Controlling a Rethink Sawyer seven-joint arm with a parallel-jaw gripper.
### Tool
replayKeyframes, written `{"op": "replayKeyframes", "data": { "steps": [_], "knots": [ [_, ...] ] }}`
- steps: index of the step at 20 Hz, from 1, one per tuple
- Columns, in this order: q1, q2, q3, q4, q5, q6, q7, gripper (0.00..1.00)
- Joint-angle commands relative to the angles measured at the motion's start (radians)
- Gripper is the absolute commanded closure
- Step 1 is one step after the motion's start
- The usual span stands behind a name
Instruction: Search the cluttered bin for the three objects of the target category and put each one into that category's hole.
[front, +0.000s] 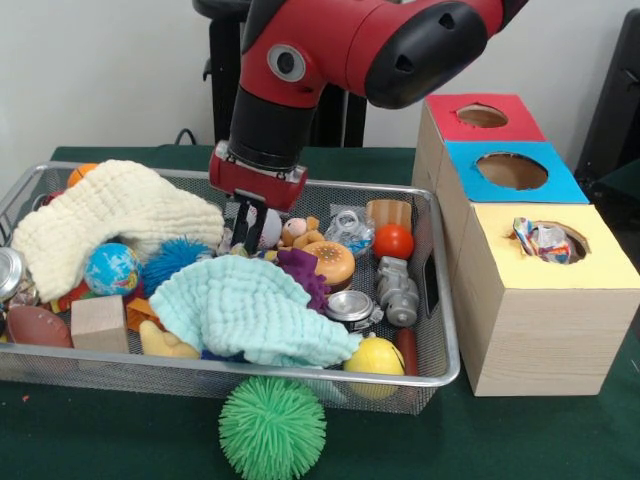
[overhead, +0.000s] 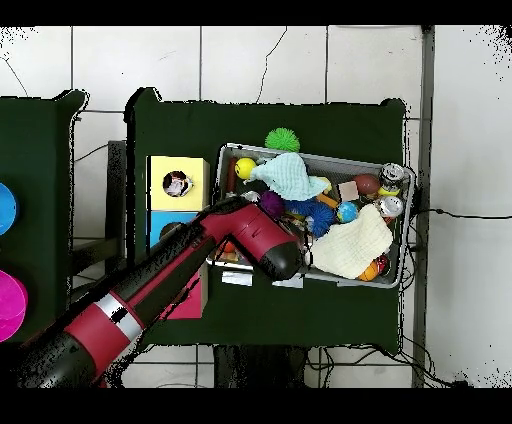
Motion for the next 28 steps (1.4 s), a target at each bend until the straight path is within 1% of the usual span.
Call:
{"op": "replayKeyframes", "data": {
  "steps": [1, 7, 9, 10, 13, 19, 24, 28],
  "knots": [
    [-0.011, 0.006, 0.168, -0.068, 0.075, 0.044, 0.142, 1.00],
    [-0.007, 0.006, 0.166, -0.066, 0.075, 0.061, 0.149, 1.00],
    [0.007, -0.004, 0.150, -0.049, 0.066, 0.052, 0.164, 1.00],
    [0.021, -0.015, 0.128, -0.031, 0.061, 0.057, 0.172, 1.00],
    [0.037, -0.050, 0.090, -0.009, 0.044, 0.036, 0.187, 1.00],
    [0.032, -0.109, 0.030, -0.017, -0.021, -0.052, 0.214, 1.00],
    [0.037, -0.152, -0.002, -0.006, -0.055, -0.090, 0.225, 1.00],
    [0.031, -0.190, -0.035, -0.006, -0.100, -0.144, 0.239, 1.00]
  ]
}}
